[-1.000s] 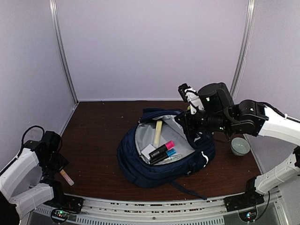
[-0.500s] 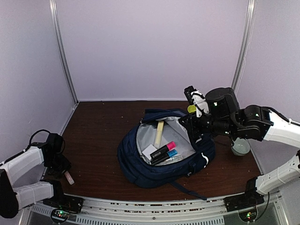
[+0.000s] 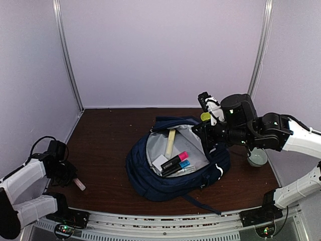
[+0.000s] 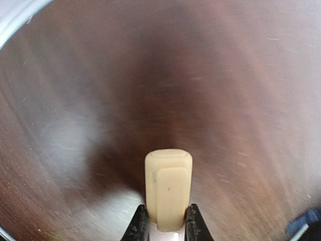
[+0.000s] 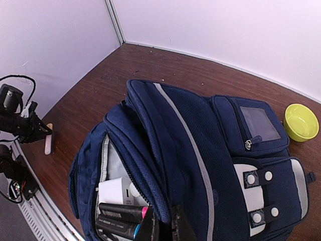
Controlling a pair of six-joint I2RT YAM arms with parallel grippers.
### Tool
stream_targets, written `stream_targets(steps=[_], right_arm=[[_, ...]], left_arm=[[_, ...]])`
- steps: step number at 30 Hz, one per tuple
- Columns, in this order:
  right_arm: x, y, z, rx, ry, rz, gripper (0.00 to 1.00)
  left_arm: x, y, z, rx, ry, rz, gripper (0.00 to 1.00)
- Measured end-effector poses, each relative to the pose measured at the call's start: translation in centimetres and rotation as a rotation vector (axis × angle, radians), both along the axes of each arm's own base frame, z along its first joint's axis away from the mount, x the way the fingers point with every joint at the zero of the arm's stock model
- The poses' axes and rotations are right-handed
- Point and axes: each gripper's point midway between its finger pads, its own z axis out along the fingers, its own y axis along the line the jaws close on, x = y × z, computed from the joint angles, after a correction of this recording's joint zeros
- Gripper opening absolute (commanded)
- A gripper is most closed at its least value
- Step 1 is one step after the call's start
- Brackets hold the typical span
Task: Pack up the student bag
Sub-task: Pick up the pen at the corner of the board, then place the pen in the second largest pocket of the bag.
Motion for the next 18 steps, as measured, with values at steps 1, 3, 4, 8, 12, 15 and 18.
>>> stream_targets(steps=[1, 3, 4, 8, 12, 15, 18], right_arm=[[0.0, 0.0, 0.0, 0.000, -0.001, -0.001, 0.00], [0.0, 0.0, 0.0, -0.001, 0.000, -0.001, 0.00], [0.0, 0.0, 0.0, -0.002, 0.000, -0.001, 0.00], [0.3, 0.4, 0.1, -0.009, 0.004, -0.001, 0.00], [0.6, 0.9, 0.1, -0.024, 0.011, -0.002, 0.00], [0.9, 1.2, 0.3, -0.042, 0.013, -0.007, 0.00], [1.3, 1.4, 0.6, -0.072, 0.008, -0.012, 0.00]], left_arm=[[0.3, -0.4, 0.6, -0.007, -0.027, -0.018, 0.00], [1.1, -1.6, 2.1, -0.012, -0.084, -0.072, 0.00], [1.5, -2.4, 3.1, -0.014, -0.114, -0.106, 0.00], [3.5, -6.6, 8.1, -0.036, -0.254, -0.254, 0.00], [4.4, -11.9, 11.9, -0.060, -0.348, -0.425, 0.00], [4.5, -16.5, 14.0, -0.062, -0.371, -0.565, 0.00], [4.2, -22.2, 15.4, -0.078, -0.392, -0.707, 0.00]])
